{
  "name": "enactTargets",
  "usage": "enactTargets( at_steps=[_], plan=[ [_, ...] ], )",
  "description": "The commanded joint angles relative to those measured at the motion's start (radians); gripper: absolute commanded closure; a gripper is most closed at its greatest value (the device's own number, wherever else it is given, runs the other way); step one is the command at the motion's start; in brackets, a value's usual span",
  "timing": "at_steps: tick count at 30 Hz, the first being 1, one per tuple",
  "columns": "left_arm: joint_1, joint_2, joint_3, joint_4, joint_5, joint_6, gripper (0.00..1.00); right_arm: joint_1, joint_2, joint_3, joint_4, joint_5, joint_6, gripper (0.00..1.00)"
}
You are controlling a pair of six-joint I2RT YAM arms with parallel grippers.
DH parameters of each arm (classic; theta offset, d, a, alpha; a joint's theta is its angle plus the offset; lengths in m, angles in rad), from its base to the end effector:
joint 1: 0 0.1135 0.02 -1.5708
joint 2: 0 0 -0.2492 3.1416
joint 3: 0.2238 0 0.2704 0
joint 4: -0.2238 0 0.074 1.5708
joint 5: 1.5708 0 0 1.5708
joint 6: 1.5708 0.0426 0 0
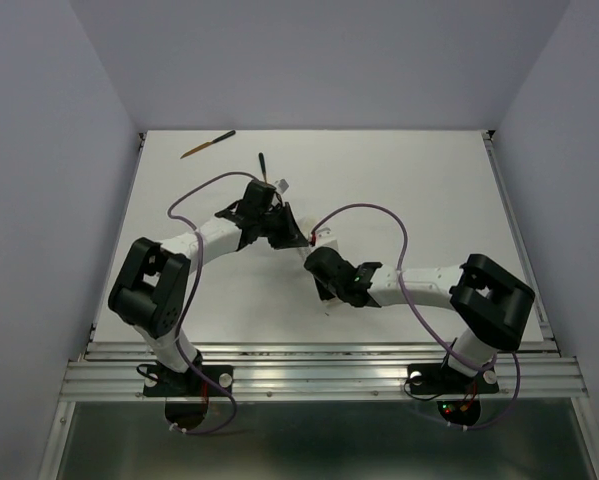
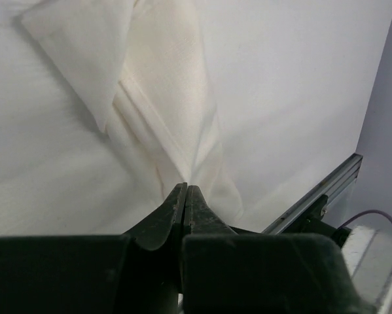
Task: Fold the napkin into a case and place the utensils inside
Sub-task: Smooth out the smaller rectangle-folded napkin at the center of the board.
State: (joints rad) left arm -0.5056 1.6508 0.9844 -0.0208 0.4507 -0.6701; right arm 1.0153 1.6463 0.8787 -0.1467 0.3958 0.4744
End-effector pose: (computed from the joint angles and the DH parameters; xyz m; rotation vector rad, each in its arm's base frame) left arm 0.3157 -0.1960 0.1748 0.0627 2.4315 -1.0956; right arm 0.1929 0.2797 0.1323 -0.4821 2.3509 0.1998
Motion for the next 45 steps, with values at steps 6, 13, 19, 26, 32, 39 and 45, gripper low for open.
enactTargets(
  at_steps=[6,13,19,26,32,39,45],
  plan=[
    [-0.001,0.121,0.158,0.042,0.016,0.004,1.0,0.008,-0.033,-0.018,0.055,-0.018,-0.005,0.99],
    [-0.001,0.213,0.197,-0.005,0.006,0.024,1.0,0.008,-0.033,-0.012,0.055,-0.014,-0.01,0.99],
    [0.004,0.27,0.204,-0.06,-0.021,0.053,1.0,0.008,-0.066,-0.004,0.016,0.004,-0.01,0.68],
    [0.015,0.297,0.241,-0.094,-0.009,0.107,1.0,0.008,-0.18,0.014,-0.06,0.061,-0.014,0.43],
    [0.024,0.303,0.25,-0.103,-0.004,0.129,1.0,0.008,-0.227,0.002,-0.067,0.072,0.029,0.61],
    [0.03,0.305,0.258,-0.114,0.002,0.148,1.0,-0.084,-0.249,-0.029,-0.065,0.009,0.115,0.73],
    [0.032,0.308,0.264,-0.116,0.006,0.153,1.0,-0.084,-0.175,-0.018,-0.05,-0.075,0.119,0.8]
  ],
)
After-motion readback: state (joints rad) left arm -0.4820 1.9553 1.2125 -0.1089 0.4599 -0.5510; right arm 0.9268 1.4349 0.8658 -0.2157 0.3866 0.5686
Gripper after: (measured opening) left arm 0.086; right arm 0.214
